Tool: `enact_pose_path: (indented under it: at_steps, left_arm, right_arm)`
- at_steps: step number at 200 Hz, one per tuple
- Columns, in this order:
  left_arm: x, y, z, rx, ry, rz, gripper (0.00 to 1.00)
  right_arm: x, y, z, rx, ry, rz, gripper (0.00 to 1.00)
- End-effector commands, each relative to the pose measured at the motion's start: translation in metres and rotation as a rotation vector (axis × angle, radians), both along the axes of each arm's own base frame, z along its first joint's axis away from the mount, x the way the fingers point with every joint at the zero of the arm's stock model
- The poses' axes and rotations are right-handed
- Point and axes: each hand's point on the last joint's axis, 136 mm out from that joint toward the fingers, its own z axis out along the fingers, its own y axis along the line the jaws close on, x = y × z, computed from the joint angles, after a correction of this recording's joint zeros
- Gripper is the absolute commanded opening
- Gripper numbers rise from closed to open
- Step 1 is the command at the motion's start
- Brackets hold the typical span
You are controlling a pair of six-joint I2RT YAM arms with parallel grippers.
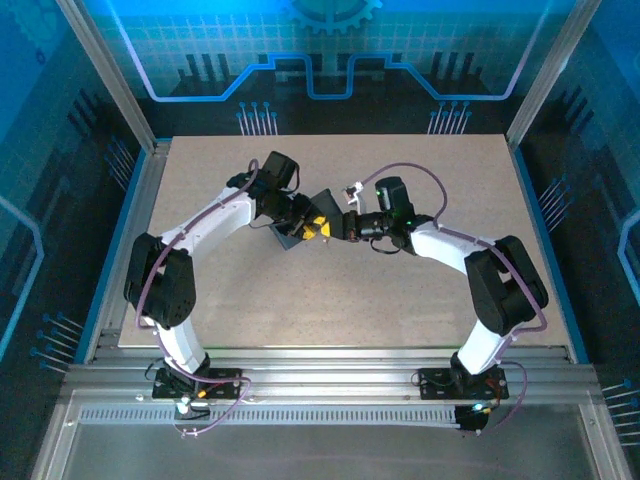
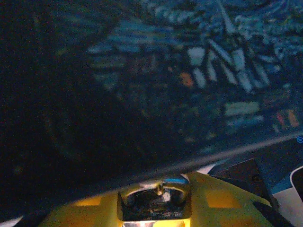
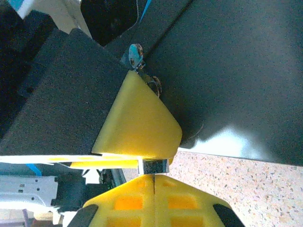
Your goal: Unlock the padlock with the key
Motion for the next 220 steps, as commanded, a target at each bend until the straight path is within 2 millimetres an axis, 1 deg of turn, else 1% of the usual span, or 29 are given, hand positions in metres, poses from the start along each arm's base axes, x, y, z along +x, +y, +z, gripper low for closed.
enact_pose_path:
  at_steps: [1,42,63,72,85,94,109,139,145,173,187,198,209,220]
  left_arm:
    - [-0.003,-0.007,0.017,-0.063,-0.021,0.013,0.00]
    - [-0.009,-0.016,0.013,-0.073,0.006,-0.001,0.00]
    - [-0.012,-0.015,0.008,-0.073,0.026,0.013,0.00]
    - [-0.013,-0.014,0.007,-0.073,0.033,0.023,0.00]
    - [-0.013,-0.009,0.006,-0.069,0.036,0.043,0.00]
    - [-0.012,-0.005,0.006,-0.069,0.035,0.058,0.00]
    - [-0.010,0.002,0.004,-0.071,0.039,0.083,0.00]
    - [-0.008,0.009,0.006,-0.082,0.039,0.105,0.00]
    - [-0.007,0.009,0.006,-0.085,0.038,0.104,0.00]
    - [-0.006,0.011,0.007,-0.085,0.040,0.102,0.00]
    - [-0.007,0.011,0.008,-0.084,0.041,0.096,0.00]
    - [-0.008,0.012,0.009,-0.075,0.045,0.086,0.00]
    - [-0.011,0.011,0.010,-0.070,0.055,0.067,0.00]
    - [-0.014,0.010,0.010,-0.068,0.072,0.046,0.00]
  right_arm:
    - [0.009,0.016,0.020,0.077,-0.053,-0.037,0.00]
    - [0.018,0.032,0.034,0.132,-0.019,-0.103,0.00]
    - [0.019,0.039,0.043,0.164,-0.009,-0.123,0.00]
    - [0.019,0.041,0.046,0.161,0.001,-0.133,0.07]
    - [0.015,0.040,0.043,0.134,0.015,-0.128,0.13]
    - [0.012,0.037,0.038,0.097,0.011,-0.127,0.16]
    - [0.009,0.026,0.029,0.032,0.000,-0.141,0.19]
    - [0.009,0.001,0.022,0.003,-0.004,-0.176,0.24]
    - [0.006,-0.005,0.016,-0.018,0.014,-0.179,0.25]
    - [0.001,-0.027,0.015,-0.083,-0.029,-0.179,0.31]
    - [-0.003,-0.038,0.016,-0.150,-0.090,-0.154,0.32]
    - [-0.010,-0.045,0.017,-0.203,-0.167,-0.092,0.32]
    - [-0.017,-0.051,0.018,-0.279,-0.277,-0.021,0.30]
    - [-0.024,-0.058,0.014,-0.384,-0.404,0.048,0.29]
